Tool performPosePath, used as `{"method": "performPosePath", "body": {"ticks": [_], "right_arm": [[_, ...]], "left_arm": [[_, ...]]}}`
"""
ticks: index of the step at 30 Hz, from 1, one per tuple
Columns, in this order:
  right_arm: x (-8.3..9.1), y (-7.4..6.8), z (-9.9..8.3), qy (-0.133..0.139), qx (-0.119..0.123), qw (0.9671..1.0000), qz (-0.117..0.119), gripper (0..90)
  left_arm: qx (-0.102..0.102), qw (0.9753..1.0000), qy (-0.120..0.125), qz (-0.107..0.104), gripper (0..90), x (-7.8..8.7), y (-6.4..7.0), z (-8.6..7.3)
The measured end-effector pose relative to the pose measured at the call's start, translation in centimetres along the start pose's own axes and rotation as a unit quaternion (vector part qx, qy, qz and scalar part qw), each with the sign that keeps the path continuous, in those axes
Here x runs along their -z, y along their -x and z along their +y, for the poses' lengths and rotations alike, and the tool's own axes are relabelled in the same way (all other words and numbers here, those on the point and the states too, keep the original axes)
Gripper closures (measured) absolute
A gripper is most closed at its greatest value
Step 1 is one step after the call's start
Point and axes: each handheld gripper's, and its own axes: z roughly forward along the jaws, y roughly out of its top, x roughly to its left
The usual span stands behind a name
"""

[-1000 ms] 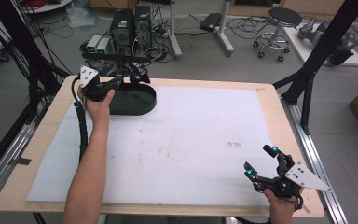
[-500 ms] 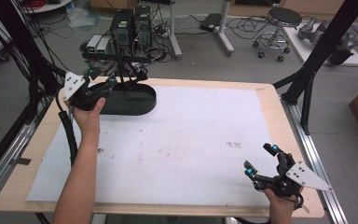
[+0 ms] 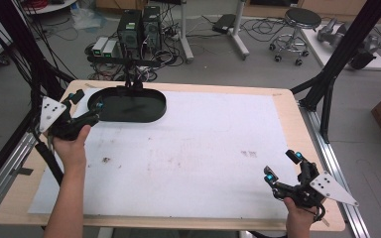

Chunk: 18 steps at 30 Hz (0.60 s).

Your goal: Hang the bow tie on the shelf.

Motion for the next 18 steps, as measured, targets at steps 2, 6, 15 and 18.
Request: {"method": "performPosePath", "body": {"ticks": [2, 6, 15, 18], "right_arm": [[0.0, 0.0, 0.0, 0.002, -0.001, 1.0000, -0.001, 11.3], [-0.1, -0.2, 0.0, 0.000, 0.003, 1.0000, 0.001, 11.3], [0.1, 0.3, -0.4, -0.005, -0.003, 0.9999, -0.013, 11.3], [0.3, 0.6, -0.6, -0.004, 0.000, 0.9998, -0.020, 11.3]], "left_arm": [[0.004, 1.0000, 0.000, 0.002, 32.0, 1.1, -0.1, -0.1], [0.007, 0.9999, 0.004, 0.007, 31.7, 3.2, -0.3, -0.4], [-0.004, 0.9998, 0.002, 0.020, 31.7, 6.6, -1.1, -1.1], [-0.008, 0.9995, -0.001, 0.029, 31.8, 8.0, -1.3, -1.3]]}}
